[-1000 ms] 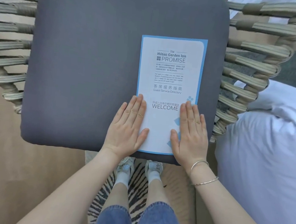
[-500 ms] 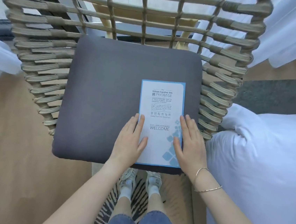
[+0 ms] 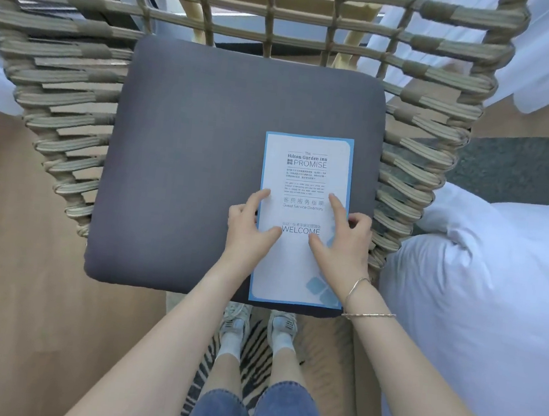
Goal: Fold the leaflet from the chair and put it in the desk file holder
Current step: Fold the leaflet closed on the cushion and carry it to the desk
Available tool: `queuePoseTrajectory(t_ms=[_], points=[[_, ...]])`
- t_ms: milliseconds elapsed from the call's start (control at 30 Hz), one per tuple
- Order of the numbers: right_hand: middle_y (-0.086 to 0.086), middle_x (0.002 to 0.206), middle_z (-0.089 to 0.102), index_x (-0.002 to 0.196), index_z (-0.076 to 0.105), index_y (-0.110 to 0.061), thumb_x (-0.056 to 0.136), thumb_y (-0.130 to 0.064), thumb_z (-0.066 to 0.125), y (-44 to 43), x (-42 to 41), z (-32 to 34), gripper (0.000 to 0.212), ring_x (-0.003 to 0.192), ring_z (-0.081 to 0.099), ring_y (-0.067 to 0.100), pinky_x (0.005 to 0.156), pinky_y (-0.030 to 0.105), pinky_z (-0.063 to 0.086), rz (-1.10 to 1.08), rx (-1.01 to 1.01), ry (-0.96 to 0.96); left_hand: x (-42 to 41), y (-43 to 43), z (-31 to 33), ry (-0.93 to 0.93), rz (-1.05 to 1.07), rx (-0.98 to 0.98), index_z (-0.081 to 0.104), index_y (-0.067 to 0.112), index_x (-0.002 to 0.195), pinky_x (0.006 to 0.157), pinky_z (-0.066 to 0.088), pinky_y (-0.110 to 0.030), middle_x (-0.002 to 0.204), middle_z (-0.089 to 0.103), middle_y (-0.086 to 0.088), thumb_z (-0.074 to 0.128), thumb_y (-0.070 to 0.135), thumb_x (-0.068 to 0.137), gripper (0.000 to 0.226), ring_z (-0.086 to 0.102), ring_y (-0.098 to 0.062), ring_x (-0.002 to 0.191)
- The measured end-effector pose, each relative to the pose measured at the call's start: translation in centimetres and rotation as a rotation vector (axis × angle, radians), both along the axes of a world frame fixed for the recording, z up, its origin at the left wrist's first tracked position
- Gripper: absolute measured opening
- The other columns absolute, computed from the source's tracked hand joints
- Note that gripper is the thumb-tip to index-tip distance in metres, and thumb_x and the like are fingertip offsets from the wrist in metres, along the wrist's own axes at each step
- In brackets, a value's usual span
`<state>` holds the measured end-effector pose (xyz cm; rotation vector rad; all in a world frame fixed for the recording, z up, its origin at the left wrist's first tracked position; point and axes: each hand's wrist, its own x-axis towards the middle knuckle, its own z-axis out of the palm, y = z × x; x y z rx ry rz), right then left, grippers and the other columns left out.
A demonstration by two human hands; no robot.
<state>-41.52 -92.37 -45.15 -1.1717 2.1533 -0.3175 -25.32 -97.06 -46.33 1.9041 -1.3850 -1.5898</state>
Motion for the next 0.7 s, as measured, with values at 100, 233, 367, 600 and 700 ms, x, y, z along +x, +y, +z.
queuePoseTrajectory(t_ms=[100,233,367,600,700], points=[[0.013,0.123,0.052,0.141,0.05,-0.016,0.078,-0.003,0.072,-0.2,-0.6,0.9,0.068,0.113,0.052,0.026,0.102,0.026,0.038,-0.174,-0.068,-0.288,0.9,-0.7,0.6,0.153,0.048,0.078,0.056,0.036,0.125,0.074,0.054,-0.024,0.117,0.06,-0.004,0.066,0.001,0.077,0.061,0.064,-0.02,0.094],[0.006,0.13,0.061,0.132,0.056,-0.011,0.076,0.012,0.07,-0.4,-1.4,4.9,0.061,0.114,0.061,0.02,0.101,0.038,0.05,-0.298,-0.161,-0.56,1.6,-1.5,4.9,0.312,0.07,0.077,0.063,0.025,0.117,0.068,0.054,-0.017,0.114,0.068,0.0,0.063,-0.013,0.077,0.055,0.065,-0.015,0.096],[-0.004,0.116,0.069,0.128,0.058,-0.024,0.077,0.013,0.071,-1.5,-2.5,11.2,0.064,0.094,0.067,0.001,0.077,0.017,0.054,-0.327,-0.25,-0.699,1.5,-3.0,12.0,0.452,0.071,0.044,0.062,0.019,0.124,0.087,0.057,-0.028,0.126,0.065,0.001,0.063,-0.013,0.08,0.054,0.064,-0.013,0.11],[-0.007,0.116,0.074,0.131,0.059,-0.033,0.081,0.009,0.072,-3.6,-3.3,28.0,0.067,0.105,0.07,0.016,0.08,0.028,0.059,-0.236,-0.418,-0.808,1.4,-5.3,28.0,0.603,0.127,-0.083,0.062,0.021,0.128,0.086,0.057,-0.032,0.124,0.07,0.005,0.066,-0.002,0.078,0.055,0.066,-0.018,0.114],[0.004,0.126,0.069,0.133,0.059,-0.024,0.08,0.013,0.069,-4.4,-3.0,35.7,0.065,0.113,0.067,0.021,0.093,0.038,0.056,-0.198,-0.517,-0.805,1.4,-6.0,35.7,0.646,0.124,-0.153,0.063,0.024,0.126,0.087,0.057,-0.033,0.125,0.07,0.002,0.067,0.001,0.077,0.054,0.066,-0.02,0.114]])
